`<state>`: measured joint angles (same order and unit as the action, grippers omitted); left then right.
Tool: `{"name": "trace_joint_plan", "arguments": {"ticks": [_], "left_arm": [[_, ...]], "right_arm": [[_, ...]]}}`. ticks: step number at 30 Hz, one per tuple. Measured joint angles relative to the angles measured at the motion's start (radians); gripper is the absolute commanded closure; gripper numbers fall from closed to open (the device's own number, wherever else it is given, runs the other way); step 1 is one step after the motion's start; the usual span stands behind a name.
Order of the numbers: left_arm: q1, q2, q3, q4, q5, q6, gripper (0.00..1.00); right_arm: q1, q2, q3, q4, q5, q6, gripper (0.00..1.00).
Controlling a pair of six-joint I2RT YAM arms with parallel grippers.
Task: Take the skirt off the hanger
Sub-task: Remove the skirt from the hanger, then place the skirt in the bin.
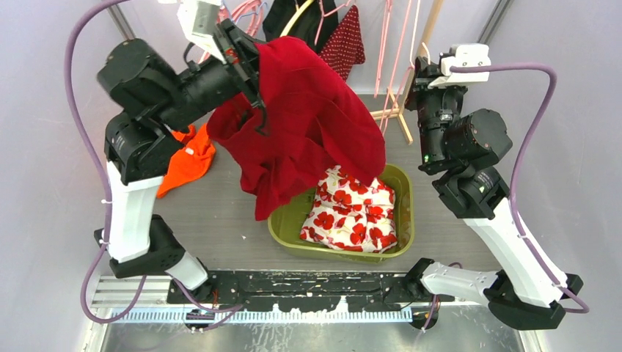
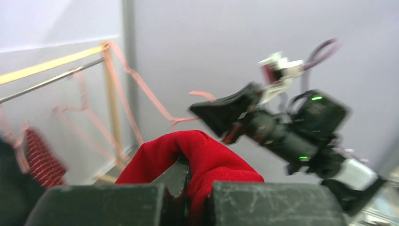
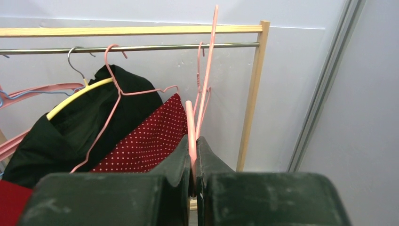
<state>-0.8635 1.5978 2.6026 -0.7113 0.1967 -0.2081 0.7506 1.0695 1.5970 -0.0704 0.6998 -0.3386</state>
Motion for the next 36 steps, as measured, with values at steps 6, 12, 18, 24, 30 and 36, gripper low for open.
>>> {"name": "trace_joint_plan", "arguments": {"ticks": [6,12,18,24,30,36], "left_arm": [[0.000,-0.006,0.000,0.157,0.202,-0.124,1.00],[0.000,0.029,0.000,0.171,0.253,-0.150,1.00],[0.000,0.049,-0.009,0.138,0.243,-0.119,1.00],[0.000,0.046,-0.072,0.120,0.222,-0.077,1.00],[0.000,-0.009,-0.340,0.066,0.126,0.008,1.00],[0.002,-0.091,-0.743,0.036,0.008,0.061,1.00]], "right_arm": [[0.000,-0.010,-0.010,0.018,0.017,-0.003,0.99],[0.000,-0.012,-0.014,0.025,0.021,-0.012,0.99],[-0.005,-0.019,-0.019,0.026,0.022,-0.023,0.99],[-0.006,-0.020,-0.026,0.035,0.022,-0.026,0.99],[-0.008,-0.039,-0.041,0.036,0.029,-0.028,0.99],[-0.008,-0.050,-0.047,0.039,0.037,-0.029,0.99]]}}
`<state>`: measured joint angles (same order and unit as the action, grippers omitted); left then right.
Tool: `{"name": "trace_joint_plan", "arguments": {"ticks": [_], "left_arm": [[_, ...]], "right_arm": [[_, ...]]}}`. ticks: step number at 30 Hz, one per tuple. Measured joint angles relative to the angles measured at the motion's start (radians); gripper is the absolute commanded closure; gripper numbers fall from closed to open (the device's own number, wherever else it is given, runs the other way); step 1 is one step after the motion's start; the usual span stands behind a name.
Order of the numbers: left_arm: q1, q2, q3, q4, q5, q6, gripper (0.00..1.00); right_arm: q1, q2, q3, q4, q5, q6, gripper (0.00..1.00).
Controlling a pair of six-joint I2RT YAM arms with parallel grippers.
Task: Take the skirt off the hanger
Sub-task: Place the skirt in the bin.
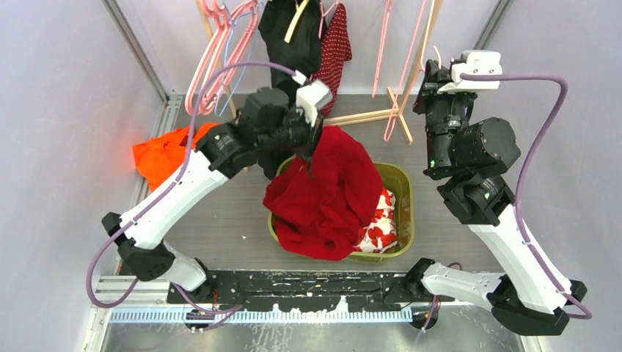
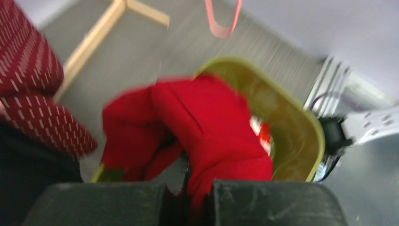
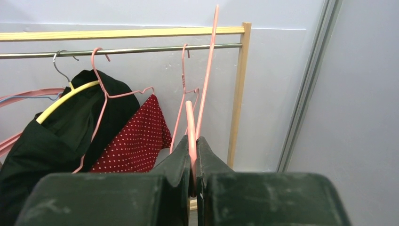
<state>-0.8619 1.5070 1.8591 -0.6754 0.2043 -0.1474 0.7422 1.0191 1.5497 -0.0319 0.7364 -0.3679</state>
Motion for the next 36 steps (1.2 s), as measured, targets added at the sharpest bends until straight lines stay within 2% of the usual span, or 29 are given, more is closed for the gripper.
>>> {"name": "trace_joint_plan", "arguments": {"ticks": [1,2,7,8,9,10,13,15,16,17,19,23,36], "left_arm": [[0.008,-0.027,-0.098,-0.018,-0.028,0.001,1.00],[0.008,-0.029,-0.103,-0.021,-0.030,0.001,1.00],[0.044,-0.129,-0.327,-0.072,-0.087,0.000,1.00],[0.050,-0.143,-0.351,-0.090,-0.100,-0.001,0.97],[0.055,-0.154,-0.367,-0.108,-0.112,-0.002,0.91],[0.059,-0.161,-0.375,-0.127,-0.124,-0.001,0.78],[0.062,-0.176,-0.377,-0.187,-0.171,0.006,0.65],[0.062,-0.187,-0.377,-0.215,-0.204,0.018,0.35],[0.062,-0.194,-0.377,-0.228,-0.224,0.025,0.25],[0.062,-0.198,-0.375,-0.237,-0.237,0.037,0.17],[0.062,-0.200,-0.357,-0.264,-0.250,0.043,0.09],[0.062,-0.212,-0.294,-0.277,-0.245,0.053,0.00],[0.062,-0.407,-0.274,-0.206,-0.200,0.059,0.00]], "right_arm": [[0.000,0.000,-0.002,0.000,0.000,0.000,0.99],[0.000,0.000,-0.004,0.000,0.000,0.000,0.99],[0.000,0.010,-0.007,-0.010,0.000,0.006,0.99],[0.000,0.014,-0.007,-0.013,0.000,0.008,0.99],[0.000,0.020,-0.005,-0.024,0.000,0.011,0.99],[0.000,0.026,-0.003,-0.035,0.000,0.016,0.99],[-0.005,0.042,-0.001,-0.083,0.000,0.035,0.99],[-0.005,0.050,0.003,-0.126,0.000,0.054,0.99],[-0.005,0.053,0.009,-0.145,-0.001,0.061,0.99],[-0.005,0.059,0.022,-0.170,-0.001,0.069,0.99],[-0.005,0.074,0.060,-0.211,-0.001,0.082,0.99],[-0.005,0.089,0.115,-0.254,-0.001,0.103,0.99],[-0.006,0.088,0.186,-0.464,0.022,0.194,0.99]]}}
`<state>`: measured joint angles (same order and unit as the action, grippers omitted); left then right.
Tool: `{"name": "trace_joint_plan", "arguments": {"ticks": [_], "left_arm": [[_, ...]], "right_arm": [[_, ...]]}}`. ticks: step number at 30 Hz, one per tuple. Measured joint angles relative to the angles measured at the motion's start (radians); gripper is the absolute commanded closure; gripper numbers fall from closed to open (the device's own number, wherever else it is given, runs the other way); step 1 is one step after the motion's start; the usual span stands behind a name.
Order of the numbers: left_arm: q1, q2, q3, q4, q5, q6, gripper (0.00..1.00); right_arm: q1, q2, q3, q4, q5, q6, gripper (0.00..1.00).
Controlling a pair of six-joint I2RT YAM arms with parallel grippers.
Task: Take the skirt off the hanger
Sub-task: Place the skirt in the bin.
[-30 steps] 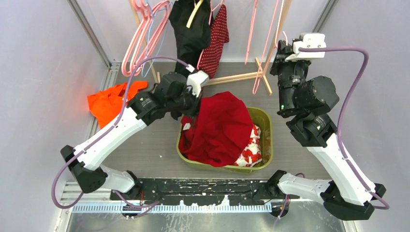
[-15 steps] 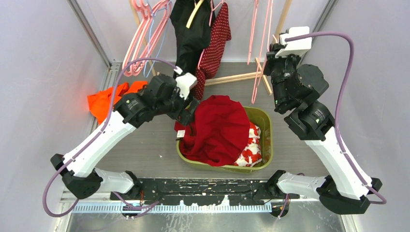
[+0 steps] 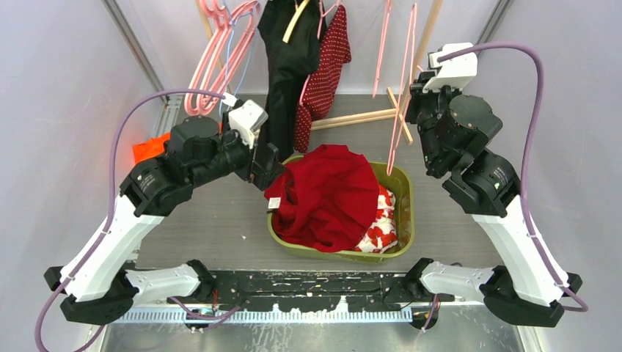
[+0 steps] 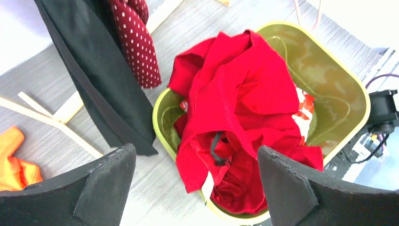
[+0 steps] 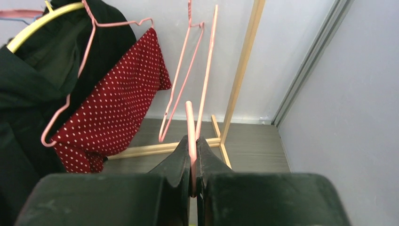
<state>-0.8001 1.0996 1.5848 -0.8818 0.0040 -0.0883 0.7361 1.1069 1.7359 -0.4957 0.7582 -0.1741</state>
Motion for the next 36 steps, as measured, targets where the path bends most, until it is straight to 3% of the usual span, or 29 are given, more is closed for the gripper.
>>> {"name": "trace_joint_plan", "arguments": {"ticks": [7,18,24,29,36], "left_arm": [[0.000,0.030,0.017,0.037,0.000,0.015,0.00],[0.000,0.085,0.018,0.113,-0.003,0.022,0.00],[0.000,0.178,0.024,0.140,-0.015,0.028,0.00],[0.004,0.186,0.024,0.162,-0.023,0.048,0.00],[0.019,0.208,0.024,0.168,-0.037,0.072,0.00]], "right_arm": [[0.000,0.035,0.119,-0.198,0.002,0.083,0.99],[-0.012,0.203,0.460,-0.467,-0.018,0.177,0.99],[-0.103,0.324,0.591,-0.584,-0.105,0.233,0.99],[-0.178,0.353,0.563,-0.565,-0.158,0.245,0.99],[-0.270,0.407,0.525,-0.396,-0.185,0.229,0.99]]}}
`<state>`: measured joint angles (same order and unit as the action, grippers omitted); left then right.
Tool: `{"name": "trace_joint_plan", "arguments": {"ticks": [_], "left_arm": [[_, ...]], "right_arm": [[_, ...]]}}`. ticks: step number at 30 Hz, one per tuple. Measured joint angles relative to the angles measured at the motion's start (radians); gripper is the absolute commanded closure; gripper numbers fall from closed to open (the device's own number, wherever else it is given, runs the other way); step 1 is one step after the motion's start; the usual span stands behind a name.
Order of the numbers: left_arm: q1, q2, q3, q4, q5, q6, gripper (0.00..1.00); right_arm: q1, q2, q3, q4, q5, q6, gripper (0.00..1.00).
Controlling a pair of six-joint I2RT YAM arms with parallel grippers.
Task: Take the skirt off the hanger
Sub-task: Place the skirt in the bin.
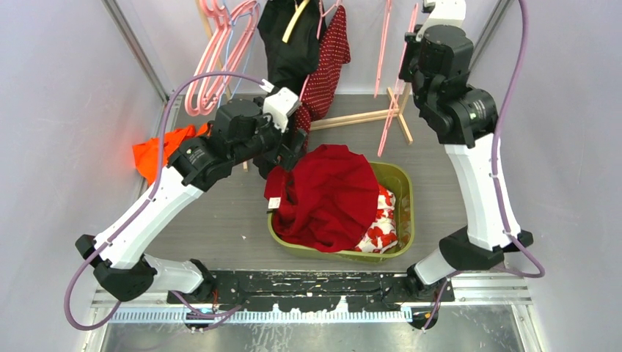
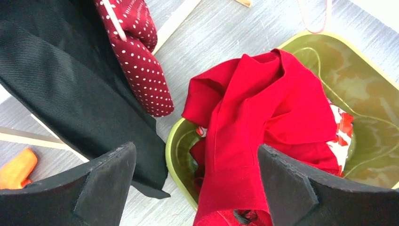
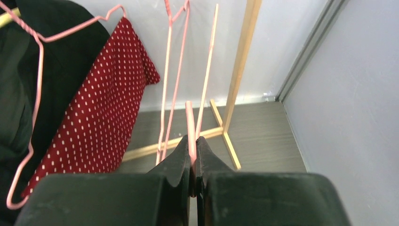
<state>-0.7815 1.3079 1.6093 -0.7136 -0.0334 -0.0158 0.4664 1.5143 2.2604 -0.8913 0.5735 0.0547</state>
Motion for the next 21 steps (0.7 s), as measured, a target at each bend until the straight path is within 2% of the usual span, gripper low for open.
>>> {"name": "trace_joint_plan", "arguments": {"ticks": [6,12,21], "left_arm": [[0.021,0.001,0.000,0.007,-0.004,0.006,0.00],[0.029,0.005,0.000,0.006,-0.019,0.023,0.00],[0.036,0.026,0.006,0.014,-0.026,0.037,0.00]], "right_arm": [[-0.028,0.126,0.045,0.141,-0.018,-0.034,0.99],[-0.079,0.243,0.120,0.180,-0.066,-0.021,0.99],[-0.123,0.230,0.114,0.180,-0.086,0.003,0.99]]}}
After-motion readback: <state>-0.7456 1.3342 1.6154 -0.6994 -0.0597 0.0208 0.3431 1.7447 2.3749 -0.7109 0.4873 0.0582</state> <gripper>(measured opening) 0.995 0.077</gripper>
